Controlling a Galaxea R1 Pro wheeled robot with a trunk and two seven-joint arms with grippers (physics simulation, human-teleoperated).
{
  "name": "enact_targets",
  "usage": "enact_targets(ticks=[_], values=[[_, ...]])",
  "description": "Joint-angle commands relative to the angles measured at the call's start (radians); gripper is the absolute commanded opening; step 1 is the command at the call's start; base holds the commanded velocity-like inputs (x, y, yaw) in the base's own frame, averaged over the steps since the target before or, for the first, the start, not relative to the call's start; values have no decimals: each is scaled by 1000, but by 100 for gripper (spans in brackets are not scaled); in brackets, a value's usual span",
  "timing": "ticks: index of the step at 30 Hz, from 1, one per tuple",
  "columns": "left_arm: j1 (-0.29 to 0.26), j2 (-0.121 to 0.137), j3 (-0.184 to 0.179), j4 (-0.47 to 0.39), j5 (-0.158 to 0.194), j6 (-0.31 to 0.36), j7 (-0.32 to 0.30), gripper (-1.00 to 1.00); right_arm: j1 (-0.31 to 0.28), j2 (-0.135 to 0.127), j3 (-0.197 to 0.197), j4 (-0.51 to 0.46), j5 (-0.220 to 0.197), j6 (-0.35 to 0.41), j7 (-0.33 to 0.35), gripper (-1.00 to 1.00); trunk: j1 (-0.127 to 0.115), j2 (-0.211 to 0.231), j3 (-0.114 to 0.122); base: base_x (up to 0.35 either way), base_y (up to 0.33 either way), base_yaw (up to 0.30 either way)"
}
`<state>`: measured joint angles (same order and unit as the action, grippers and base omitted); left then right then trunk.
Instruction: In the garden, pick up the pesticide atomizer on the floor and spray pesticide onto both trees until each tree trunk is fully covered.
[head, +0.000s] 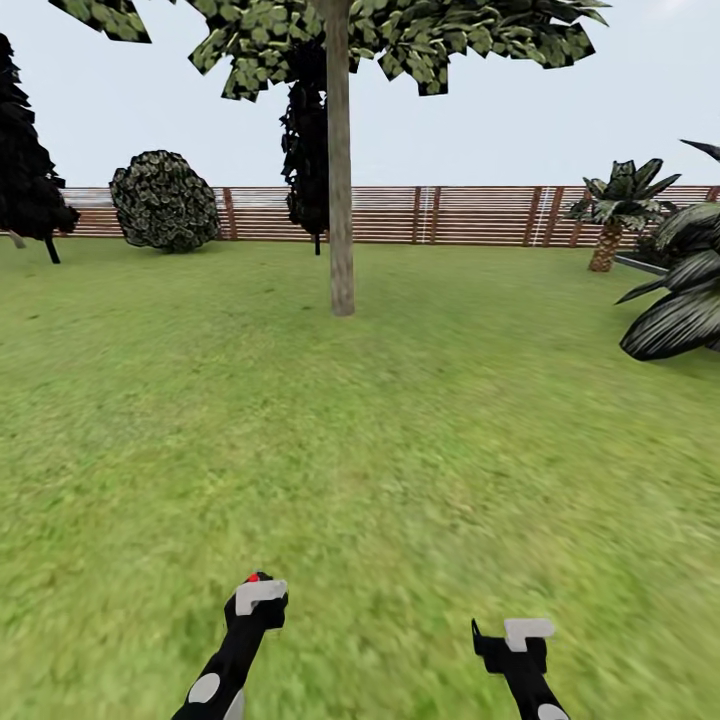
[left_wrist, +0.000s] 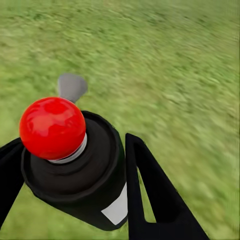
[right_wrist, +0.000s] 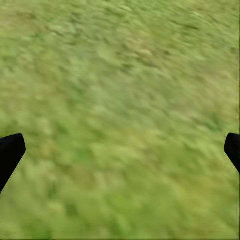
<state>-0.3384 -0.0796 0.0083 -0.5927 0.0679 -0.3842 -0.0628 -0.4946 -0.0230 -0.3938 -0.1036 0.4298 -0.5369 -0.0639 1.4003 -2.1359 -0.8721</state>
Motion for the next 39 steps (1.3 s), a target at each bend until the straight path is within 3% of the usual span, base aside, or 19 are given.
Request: enact_targets(ticks=[1,20,39], values=[[-1,0,1,1,7,-2,-7,-100,-1,0,-3,2,11,-3,-7,100,0,0,-1,350,0,0],[-1,-1,0,1,7,-2,-7,-100,-1,0,-4,2,11,-3,-7,100,0,0,-1,350,10,0],[-1,-2,-1,1,7,-2,-6,-100,-1,1,-5,2,10,-3,-7,100,0,0,-1,350,115,0]])
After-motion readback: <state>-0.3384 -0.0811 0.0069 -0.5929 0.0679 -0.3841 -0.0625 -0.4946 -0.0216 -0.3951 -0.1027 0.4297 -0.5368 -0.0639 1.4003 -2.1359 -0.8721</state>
